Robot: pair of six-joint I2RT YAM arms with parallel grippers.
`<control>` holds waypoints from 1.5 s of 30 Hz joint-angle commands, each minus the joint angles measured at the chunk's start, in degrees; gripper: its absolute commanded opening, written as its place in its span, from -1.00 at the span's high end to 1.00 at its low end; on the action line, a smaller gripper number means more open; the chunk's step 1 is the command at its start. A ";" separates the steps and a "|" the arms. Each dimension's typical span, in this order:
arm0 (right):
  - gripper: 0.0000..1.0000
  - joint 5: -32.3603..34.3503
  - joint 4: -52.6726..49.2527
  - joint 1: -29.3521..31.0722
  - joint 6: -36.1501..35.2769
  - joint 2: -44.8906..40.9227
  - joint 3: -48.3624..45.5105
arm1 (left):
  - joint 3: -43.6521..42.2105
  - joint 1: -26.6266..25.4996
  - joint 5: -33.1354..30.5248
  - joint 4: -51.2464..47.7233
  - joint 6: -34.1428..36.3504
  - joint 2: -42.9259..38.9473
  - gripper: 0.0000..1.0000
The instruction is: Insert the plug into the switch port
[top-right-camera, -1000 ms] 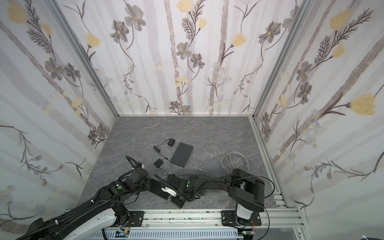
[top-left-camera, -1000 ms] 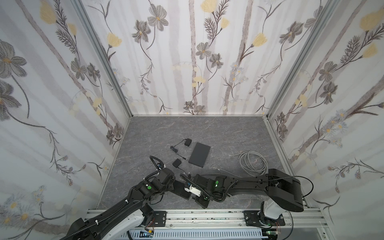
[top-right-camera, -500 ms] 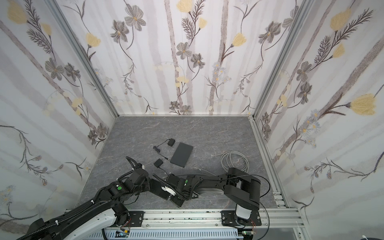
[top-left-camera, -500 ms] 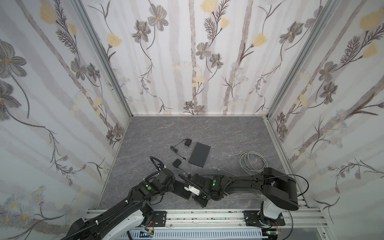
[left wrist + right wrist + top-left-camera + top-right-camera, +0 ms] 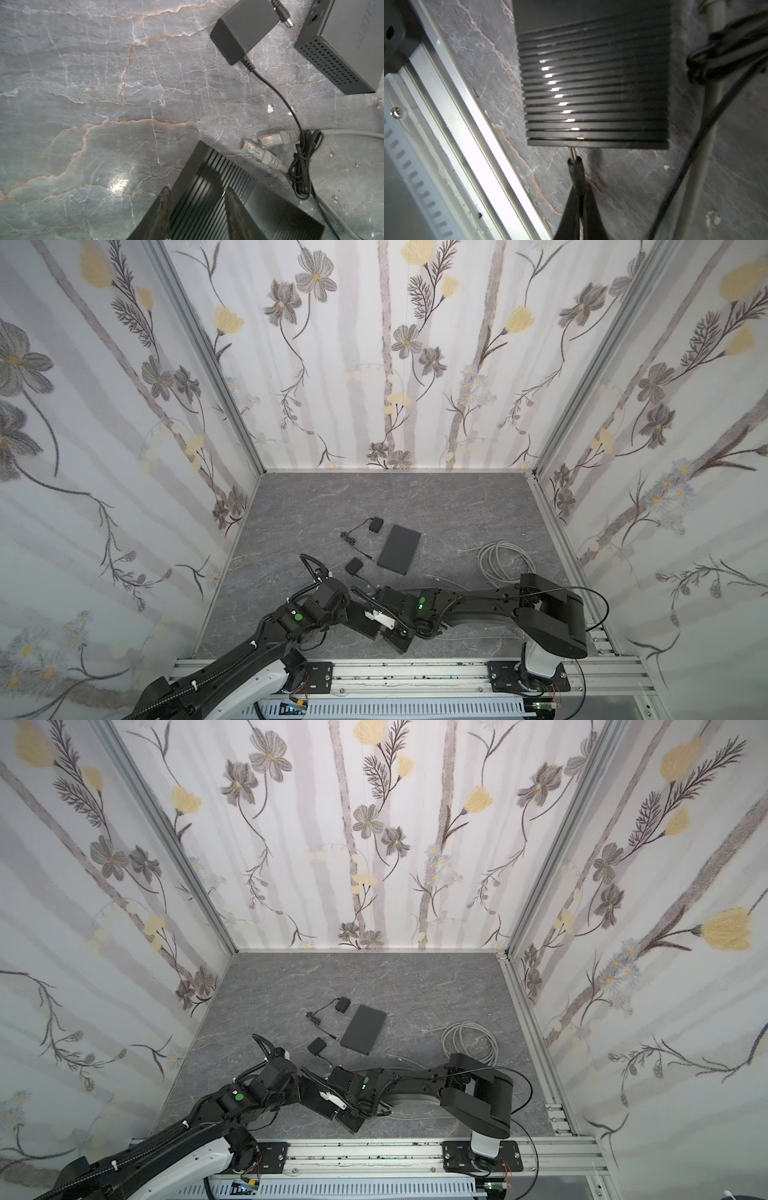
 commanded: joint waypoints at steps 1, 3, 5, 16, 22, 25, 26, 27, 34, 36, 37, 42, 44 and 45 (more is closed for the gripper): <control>1.00 3.22 -3.36 0.02 1.63 1.57 1.28 | -0.37 0.06 -0.01 1.40 -0.40 0.09 0.12; 1.00 3.07 -3.94 -0.11 1.95 2.11 2.00 | -0.70 0.05 0.19 1.70 -0.57 0.11 0.12; 1.00 2.44 -4.21 -0.02 1.85 2.40 2.47 | -1.13 0.06 0.37 1.84 -0.90 -0.14 0.12; 1.00 1.26 -7.11 -0.14 1.25 2.06 2.60 | -2.06 0.06 0.01 1.15 -1.41 -3.23 0.12; 1.00 1.92 -8.86 -0.15 1.26 1.50 2.39 | -2.26 0.06 0.28 1.69 -1.19 -2.76 0.12; 1.00 2.16 -9.37 -0.25 1.25 1.39 2.21 | -2.35 0.06 0.42 1.68 -1.22 -3.04 0.12; 1.00 2.20 -9.37 -0.33 1.25 1.18 2.04 | -2.30 0.05 0.45 1.64 -1.21 -3.22 0.12; 1.00 2.29 -9.39 -0.43 1.26 1.08 1.94 | -2.38 0.05 0.52 1.61 -1.22 -3.38 0.12; 1.00 2.36 -10.28 -1.39 0.75 2.09 3.45 | -2.40 0.03 0.80 1.82 -0.93 -3.49 0.12; 1.00 2.41 -10.93 -1.48 0.21 2.85 4.49 | -2.38 0.01 0.89 1.86 -0.92 -3.41 0.12; 1.00 2.35 -11.06 -1.54 0.07 3.13 4.85 | -2.43 0.07 0.98 1.86 -0.92 -3.48 0.12; 1.00 1.64 -12.28 -2.15 -1.28 4.89 6.51 | -2.52 -0.01 1.33 1.97 -0.84 -3.67 0.12; 1.00 1.61 -12.87 -2.22 -1.70 5.43 7.39 | -2.57 0.08 1.42 2.12 -0.75 -3.75 0.12; 1.00 1.54 -13.07 -2.26 -1.90 5.71 7.78 | -2.60 0.06 1.51 2.20 -0.74 -3.75 0.12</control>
